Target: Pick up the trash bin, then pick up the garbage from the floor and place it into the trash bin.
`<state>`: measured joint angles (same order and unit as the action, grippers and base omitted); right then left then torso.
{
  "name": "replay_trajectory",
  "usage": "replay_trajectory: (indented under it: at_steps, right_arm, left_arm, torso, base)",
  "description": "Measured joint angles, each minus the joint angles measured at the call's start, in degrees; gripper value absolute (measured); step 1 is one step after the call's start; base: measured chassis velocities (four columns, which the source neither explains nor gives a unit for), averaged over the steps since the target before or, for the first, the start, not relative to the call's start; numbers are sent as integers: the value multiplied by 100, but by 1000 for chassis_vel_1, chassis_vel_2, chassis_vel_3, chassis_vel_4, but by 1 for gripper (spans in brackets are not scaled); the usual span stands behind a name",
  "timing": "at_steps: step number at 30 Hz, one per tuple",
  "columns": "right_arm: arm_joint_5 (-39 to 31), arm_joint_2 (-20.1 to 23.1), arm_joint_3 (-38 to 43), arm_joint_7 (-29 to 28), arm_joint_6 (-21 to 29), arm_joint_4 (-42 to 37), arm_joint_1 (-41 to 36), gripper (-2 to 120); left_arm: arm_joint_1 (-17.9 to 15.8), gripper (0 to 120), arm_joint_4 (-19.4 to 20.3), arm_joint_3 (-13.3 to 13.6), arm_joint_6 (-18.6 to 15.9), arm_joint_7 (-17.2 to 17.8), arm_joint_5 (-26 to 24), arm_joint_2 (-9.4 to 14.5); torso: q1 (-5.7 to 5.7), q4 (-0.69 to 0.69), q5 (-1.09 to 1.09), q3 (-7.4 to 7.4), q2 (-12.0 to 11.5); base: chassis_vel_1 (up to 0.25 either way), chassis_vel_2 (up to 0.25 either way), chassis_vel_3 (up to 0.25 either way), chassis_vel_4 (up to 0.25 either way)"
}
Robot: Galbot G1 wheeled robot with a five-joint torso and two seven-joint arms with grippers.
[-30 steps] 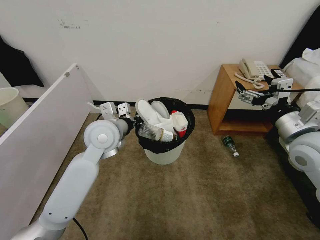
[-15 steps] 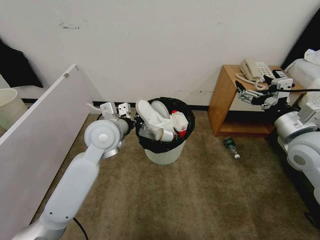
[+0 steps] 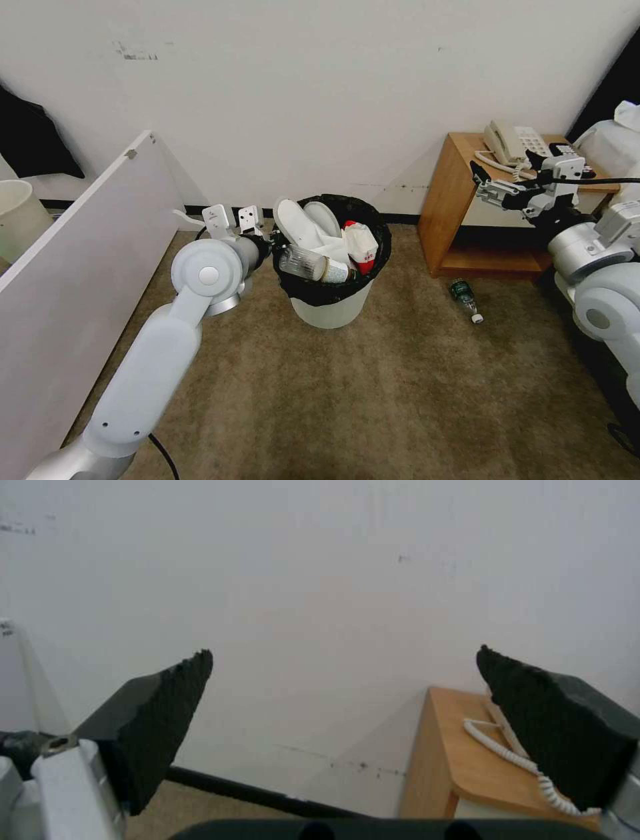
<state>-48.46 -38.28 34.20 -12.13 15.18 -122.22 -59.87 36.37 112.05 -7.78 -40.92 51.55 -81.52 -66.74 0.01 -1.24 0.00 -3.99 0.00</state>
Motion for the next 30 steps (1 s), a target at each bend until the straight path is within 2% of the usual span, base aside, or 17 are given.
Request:
replay_trajectory:
  at_steps: [30]
  right_arm:
    - [-11,-5,-28,36,-45,6,40,100]
  left_arm:
    - [23,4,0,3,4,-6,28,-12]
  torso:
    - [0,0,0,0,0]
  base:
    - [-61,63,63,-66]
